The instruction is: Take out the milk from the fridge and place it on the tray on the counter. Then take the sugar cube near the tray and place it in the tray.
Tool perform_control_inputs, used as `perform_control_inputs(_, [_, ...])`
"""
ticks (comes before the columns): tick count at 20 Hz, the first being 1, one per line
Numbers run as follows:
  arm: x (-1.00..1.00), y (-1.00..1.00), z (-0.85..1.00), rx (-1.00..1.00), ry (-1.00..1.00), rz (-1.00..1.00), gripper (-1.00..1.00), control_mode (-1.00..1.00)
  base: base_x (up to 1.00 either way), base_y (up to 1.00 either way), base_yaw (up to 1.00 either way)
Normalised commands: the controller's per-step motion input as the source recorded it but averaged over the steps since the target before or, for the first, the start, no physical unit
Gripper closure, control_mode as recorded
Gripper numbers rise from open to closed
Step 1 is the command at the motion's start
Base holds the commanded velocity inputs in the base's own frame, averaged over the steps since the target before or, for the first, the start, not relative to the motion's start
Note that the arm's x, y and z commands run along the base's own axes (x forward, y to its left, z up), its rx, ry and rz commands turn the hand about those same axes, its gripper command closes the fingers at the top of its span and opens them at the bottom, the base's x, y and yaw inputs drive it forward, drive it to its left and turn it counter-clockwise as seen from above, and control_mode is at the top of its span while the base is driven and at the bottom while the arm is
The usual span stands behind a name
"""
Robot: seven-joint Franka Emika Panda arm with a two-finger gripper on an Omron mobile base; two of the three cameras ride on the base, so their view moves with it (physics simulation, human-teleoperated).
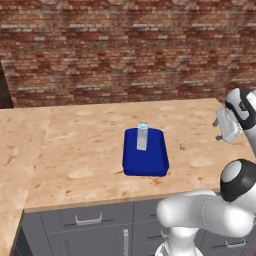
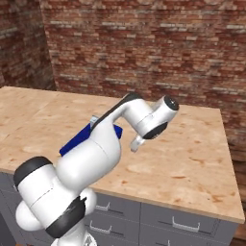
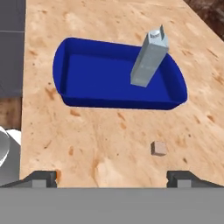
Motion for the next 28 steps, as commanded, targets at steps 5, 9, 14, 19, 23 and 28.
perform_control_inputs(5, [0.27, 0.01, -0.37, 0.14, -0.02, 0.0, -1.0, -1.0, 0.0, 0.0, 0.0])
perform_control_inputs(9, [0.25, 0.01, -0.34, 0.12, 0.0, 0.0, -1.0, -1.0, 0.0, 0.0, 0.0])
perform_control_inputs(14, [0.25, 0.05, -0.3, 0.01, 0.1, 0.0, -1.0, -1.0, 0.0, 0.0, 0.0])
perform_control_inputs(19, [0.31, 0.15, -0.34, 0.0, 0.1, 0.0, -1.0, -1.0, 0.0, 0.0, 0.0])
perform_control_inputs(23, [0.33, 0.09, -0.31, 0.0, 0.03, 0.0, -1.0, -1.0, 0.0, 0.0, 0.0])
perform_control_inputs(28, [0.23, 0.0, -0.29, 0.0, 0.0, 0.0, -1.0, -1.0, 0.0, 0.0, 0.0])
